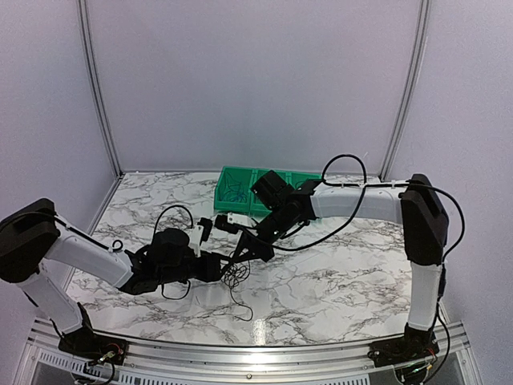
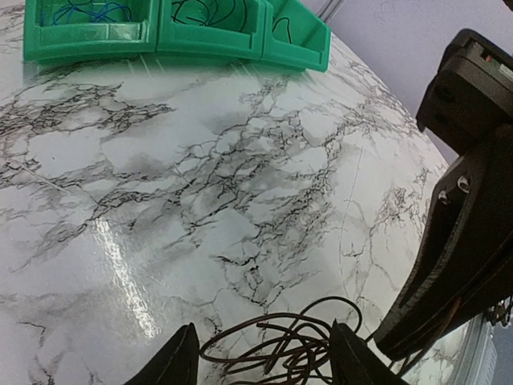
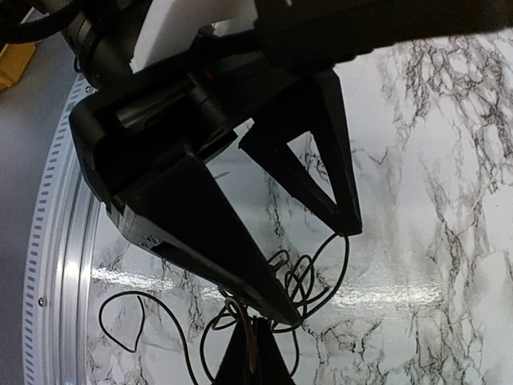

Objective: Untangle the cables

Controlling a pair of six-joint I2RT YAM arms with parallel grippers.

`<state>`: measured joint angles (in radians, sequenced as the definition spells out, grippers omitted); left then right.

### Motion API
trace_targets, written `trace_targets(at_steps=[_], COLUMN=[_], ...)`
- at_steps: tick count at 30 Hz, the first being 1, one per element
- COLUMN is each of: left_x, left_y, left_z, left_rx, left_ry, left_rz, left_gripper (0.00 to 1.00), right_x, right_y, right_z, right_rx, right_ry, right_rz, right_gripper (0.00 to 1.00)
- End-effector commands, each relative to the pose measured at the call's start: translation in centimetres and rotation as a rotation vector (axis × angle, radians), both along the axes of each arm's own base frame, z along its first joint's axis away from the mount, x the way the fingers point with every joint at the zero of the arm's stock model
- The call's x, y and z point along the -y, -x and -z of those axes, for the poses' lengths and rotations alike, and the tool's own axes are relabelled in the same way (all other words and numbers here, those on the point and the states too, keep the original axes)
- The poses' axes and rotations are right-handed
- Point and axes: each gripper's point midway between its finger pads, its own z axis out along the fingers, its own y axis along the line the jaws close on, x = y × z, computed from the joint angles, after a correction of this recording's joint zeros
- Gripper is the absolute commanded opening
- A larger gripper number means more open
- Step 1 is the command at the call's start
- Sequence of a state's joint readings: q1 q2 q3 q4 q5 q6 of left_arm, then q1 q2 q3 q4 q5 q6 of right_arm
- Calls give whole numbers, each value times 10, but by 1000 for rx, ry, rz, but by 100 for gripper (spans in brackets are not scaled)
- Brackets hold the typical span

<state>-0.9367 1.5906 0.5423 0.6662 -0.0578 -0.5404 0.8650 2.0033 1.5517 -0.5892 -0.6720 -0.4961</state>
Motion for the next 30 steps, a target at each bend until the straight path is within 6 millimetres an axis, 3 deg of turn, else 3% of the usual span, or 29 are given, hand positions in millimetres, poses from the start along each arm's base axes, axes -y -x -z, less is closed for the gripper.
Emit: trace_targets(at_steps=[1, 4, 11, 14, 16, 18, 22, 26, 30], left_x=[23, 33, 40, 38, 33, 28, 26, 27, 23], left_y=[5, 7, 6, 6, 4, 2, 1, -2, -5], left_z=[1, 11, 19, 20, 22, 24, 29, 32, 38], left_rx=[-15, -44, -78, -81, -84, -87, -105, -119, -143], left_ry=[65, 67, 76, 76, 72, 68, 66, 70, 70], left_rz=[97, 136, 147, 138, 116, 93, 80, 79, 59], left_gripper=[54, 48, 14, 2, 0, 0, 0, 0, 0], right_x=[-2, 0, 6, 10, 16, 21, 34, 53, 83], right_y=[6, 5, -3, -12, -21, -32, -52, -57, -63], right_z=[4, 7, 12, 3, -11, -38, -116, -188, -244], right_rx=[-21, -5, 50, 77, 92, 89, 142, 293, 387], right_ry=[-4, 7, 38, 30, 11, -43, -179, -269, -346], right_rz=[-37, -35, -18, 2, 25, 53, 106, 148, 213], right_gripper=[0, 0, 0, 0, 0, 0, 0, 0, 0])
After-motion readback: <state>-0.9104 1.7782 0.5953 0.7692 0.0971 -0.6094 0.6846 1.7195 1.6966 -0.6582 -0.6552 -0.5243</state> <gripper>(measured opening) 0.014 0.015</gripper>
